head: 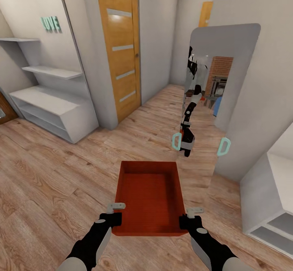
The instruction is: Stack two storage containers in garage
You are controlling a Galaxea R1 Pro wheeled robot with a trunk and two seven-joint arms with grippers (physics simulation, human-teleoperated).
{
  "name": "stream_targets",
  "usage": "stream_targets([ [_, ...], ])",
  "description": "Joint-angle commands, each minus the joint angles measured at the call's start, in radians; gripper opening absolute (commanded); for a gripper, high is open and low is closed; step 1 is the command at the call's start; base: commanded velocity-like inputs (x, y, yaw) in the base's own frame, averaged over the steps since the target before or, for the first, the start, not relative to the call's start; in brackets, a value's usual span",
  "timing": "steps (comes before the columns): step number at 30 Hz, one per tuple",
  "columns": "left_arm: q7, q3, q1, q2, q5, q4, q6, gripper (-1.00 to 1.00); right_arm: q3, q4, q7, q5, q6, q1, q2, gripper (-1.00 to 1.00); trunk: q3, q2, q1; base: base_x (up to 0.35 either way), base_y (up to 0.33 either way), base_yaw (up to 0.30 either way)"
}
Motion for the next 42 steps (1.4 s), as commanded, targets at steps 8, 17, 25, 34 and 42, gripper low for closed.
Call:
stream_targets([
  [8,-0.027,0.001,0.000,0.000,0.011,-0.001,0.006,-1.00,0.001,0.000,-0.005,-0.004,-0.004,-0.001,-0.041,-1.00,-0.001,-0.001,0.000,0.000,0.000,0.000],
  [17,-0.025,0.001,-0.001,0.000,0.012,-0.001,0.006,-1.00,0.006,0.001,-0.004,-0.003,-0.004,-0.001,-0.036,-1.00,-0.001,-0.001,0.000,0.000,0.000,0.000],
  [25,-0.025,0.001,-0.001,0.000,0.013,-0.001,0.006,-1.00,0.007,0.003,-0.004,-0.005,-0.004,-0.001,-0.033,-1.00,-0.001,-0.001,0.000,0.000,0.000,0.000],
  [34,-0.025,0.001,-0.001,0.000,0.013,-0.001,0.006,-1.00,0.009,0.019,-0.002,-0.006,0.001,-0.001,-0.031,-1.00,-0.001,-0.001,0.000,0.000,0.000,0.000],
  [42,-0.025,0.001,-0.001,0.000,0.013,0.000,0.006,-1.00,0.010,0.023,-0.001,-0.006,0.012,-0.001,-0.030,-1.00,-0.001,-0.001,0.000,0.000,0.000,0.000],
])
